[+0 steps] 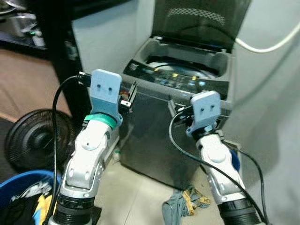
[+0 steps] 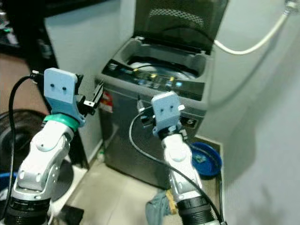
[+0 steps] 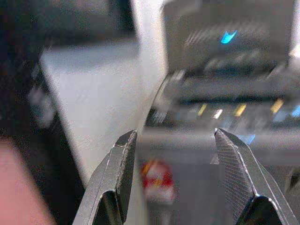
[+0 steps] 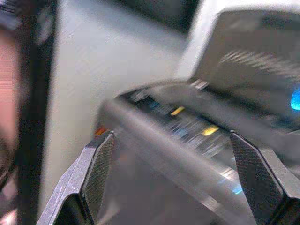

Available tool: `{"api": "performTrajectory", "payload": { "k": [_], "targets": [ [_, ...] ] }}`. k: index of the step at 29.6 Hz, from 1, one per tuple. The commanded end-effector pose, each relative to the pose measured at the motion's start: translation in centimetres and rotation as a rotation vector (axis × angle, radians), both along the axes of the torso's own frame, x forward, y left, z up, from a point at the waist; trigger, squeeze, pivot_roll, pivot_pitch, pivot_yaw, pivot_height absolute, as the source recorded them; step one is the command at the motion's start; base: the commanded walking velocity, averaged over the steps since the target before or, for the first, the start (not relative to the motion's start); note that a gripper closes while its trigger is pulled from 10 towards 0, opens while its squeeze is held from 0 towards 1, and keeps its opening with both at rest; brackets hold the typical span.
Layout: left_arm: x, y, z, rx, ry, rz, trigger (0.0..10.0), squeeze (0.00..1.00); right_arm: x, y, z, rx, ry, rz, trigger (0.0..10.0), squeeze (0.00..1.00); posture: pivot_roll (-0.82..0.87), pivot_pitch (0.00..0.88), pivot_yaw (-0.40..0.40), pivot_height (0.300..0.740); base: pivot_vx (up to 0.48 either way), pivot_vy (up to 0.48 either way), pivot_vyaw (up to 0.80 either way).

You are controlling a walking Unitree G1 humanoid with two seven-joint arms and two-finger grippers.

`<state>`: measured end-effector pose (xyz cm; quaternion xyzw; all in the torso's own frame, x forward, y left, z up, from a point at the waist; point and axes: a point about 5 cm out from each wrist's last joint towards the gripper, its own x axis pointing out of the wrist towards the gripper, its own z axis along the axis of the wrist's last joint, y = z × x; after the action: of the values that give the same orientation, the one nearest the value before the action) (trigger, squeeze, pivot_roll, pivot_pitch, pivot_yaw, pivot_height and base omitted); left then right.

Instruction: Clothes washing

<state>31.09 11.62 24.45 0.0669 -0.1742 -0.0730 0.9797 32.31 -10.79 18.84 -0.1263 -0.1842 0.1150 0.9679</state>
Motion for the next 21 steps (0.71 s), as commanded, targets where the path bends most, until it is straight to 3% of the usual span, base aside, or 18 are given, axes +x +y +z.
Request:
{"api": "performTrajectory", "payload": {
  "k": [1, 5, 8, 9, 10, 12, 13, 15, 16, 19, 20, 21],
  "targets": [
    [0.1, -0.3, -0.8, 0.021, 0.029, -0.007, 10.0, 0.00, 0.0, -0.3, -1.1, -0.021, 0.037, -0.004, 10.0, 0.00, 0.09, 0.000, 0.014, 0.740, 0.000, 0.000, 0.80],
    [0.0, -0.6, -3.5, 0.059, 0.103, -0.010, 10.0, 0.00, -0.9, -0.4, -5.8, -0.094, 0.189, 0.037, 10.0, 0.00, 0.09, 0.000, 0.012, 0.740, 0.000, 0.000, 0.80],
    [-0.1, -0.7, -4.4, 0.074, 0.127, -0.012, 10.0, 0.00, -1.2, -0.6, -7.3, -0.111, 0.238, 0.040, 10.0, 0.00, 0.09, 0.000, 0.012, 0.740, 0.000, 0.000, 0.80],
    [-0.2, -0.8, -5.6, 0.089, 0.164, -0.016, 10.0, 0.00, -1.6, -1.0, -8.9, -0.122, 0.293, 0.032, 10.0, 0.00, 0.09, 0.000, 0.012, 0.740, 0.000, 0.000, 0.80],
    [-0.2, -0.8, -5.6, 0.089, 0.164, -0.016, 10.0, 0.00, -1.6, -1.0, -8.9, -0.122, 0.293, 0.032, 10.0, 0.00, 0.09, 0.000, 0.012, 0.740, 0.000, 0.000, 0.80],
    [-0.5, -0.8, -8.1, 0.123, 0.239, -0.016, 10.0, 0.00, -2.2, -1.9, -11.3, -0.110, 0.385, -0.007, 10.0, 0.00, 0.09, 0.000, 0.012, 0.740, 0.000, 0.000, 0.80],
    [-0.5, -0.8, -8.1, 0.123, 0.239, -0.016, 10.0, 0.00, -2.2, -1.9, -11.3, -0.110, 0.385, -0.007, 10.0, 0.00, 0.09, 0.000, 0.012, 0.740, 0.000, 0.000, 0.80],
    [-0.9, 0.0, -11.6, 0.147, 0.359, 0.003, 10.0, 0.00, -2.9, -3.3, -14.1, -0.065, 0.503, -0.084, 10.0, 0.00, 0.09, 0.000, 0.012, 0.740, 0.000, 0.000, 0.80],
    [-0.9, 0.0, -11.6, 0.147, 0.359, 0.003, 10.0, 0.00, -2.9, -3.3, -14.1, -0.065, 0.503, -0.084, 10.0, 0.00, 0.09, 0.000, 0.012, 0.740, 0.000, 0.000, 0.80],
    [-1.8, 2.2, -17.2, 0.172, 0.569, 0.064, 10.0, 0.00, -4.6, -5.8, -17.6, 0.025, 0.666, -0.222, 10.0, 0.00, 0.09, 0.000, 0.017, 0.740, 0.000, 0.000, 0.80],
    [-1.8, 2.2, -17.2, 0.172, 0.569, 0.064, 10.0, 0.00, -4.6, -5.8, -17.6, 0.025, 0.666, -0.222, 10.0, 0.00, 0.09, 0.000, 0.017, 0.740, 0.000, 0.000, 0.80],
    [-2.2, 2.9, -18.4, 0.180, 0.615, 0.084, 10.0, 0.00, -5.1, -6.3, -18.3, 0.049, 0.702, -0.251, 10.0, 0.00, 0.09, 0.000, 0.017, 0.740, 0.000, 0.000, 0.80]
  ]
}}
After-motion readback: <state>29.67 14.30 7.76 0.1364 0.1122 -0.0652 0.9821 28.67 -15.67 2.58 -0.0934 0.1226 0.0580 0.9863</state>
